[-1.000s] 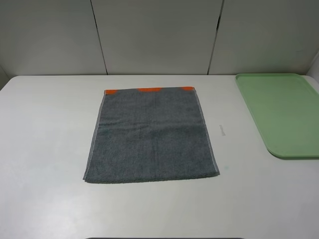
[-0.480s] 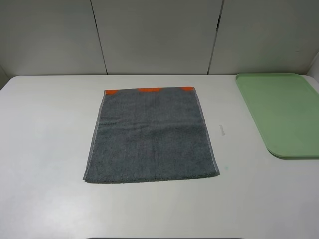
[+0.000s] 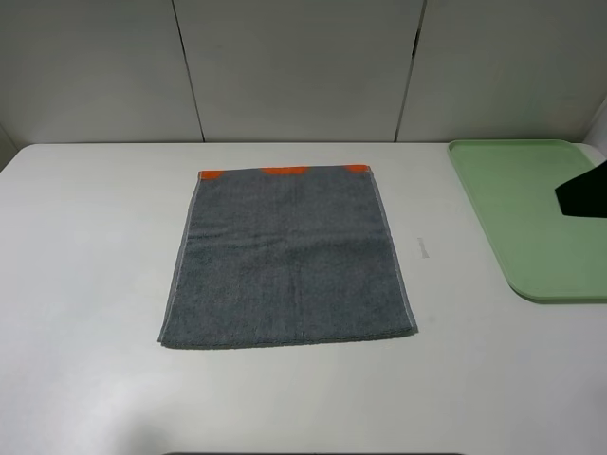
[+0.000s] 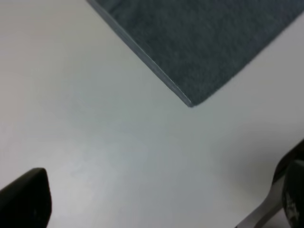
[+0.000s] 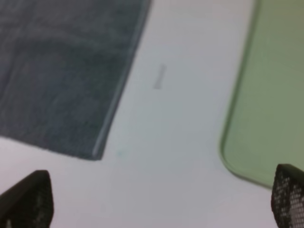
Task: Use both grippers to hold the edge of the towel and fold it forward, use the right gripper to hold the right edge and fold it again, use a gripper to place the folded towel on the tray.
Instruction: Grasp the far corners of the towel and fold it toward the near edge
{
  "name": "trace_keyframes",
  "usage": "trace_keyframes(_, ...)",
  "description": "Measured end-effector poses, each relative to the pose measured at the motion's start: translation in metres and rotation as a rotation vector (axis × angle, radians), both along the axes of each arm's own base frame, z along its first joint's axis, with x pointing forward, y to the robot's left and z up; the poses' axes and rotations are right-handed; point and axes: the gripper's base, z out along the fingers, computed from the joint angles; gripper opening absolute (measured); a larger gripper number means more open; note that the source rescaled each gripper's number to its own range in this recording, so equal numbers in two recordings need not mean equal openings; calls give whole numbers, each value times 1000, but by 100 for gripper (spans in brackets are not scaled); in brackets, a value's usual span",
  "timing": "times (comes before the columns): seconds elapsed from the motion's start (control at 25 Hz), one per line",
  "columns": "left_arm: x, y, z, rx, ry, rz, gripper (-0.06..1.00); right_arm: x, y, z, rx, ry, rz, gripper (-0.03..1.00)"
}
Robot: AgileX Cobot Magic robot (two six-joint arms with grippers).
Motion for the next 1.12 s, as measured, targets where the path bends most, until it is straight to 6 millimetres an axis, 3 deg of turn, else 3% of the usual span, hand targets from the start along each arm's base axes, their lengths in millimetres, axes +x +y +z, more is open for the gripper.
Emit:
trace_keyframes(0.24,16,-24,-12,123,72,-164,97,21,35,-20,-83,103,217,100)
trace_keyframes(0.64,21,-62,-35,278,149,-447,96,24,81,-50,-255,169,496,100)
trace_keyframes(1.12,30,-74,-50,364,199,-549,96,32,113,-77,-381,154,718,100)
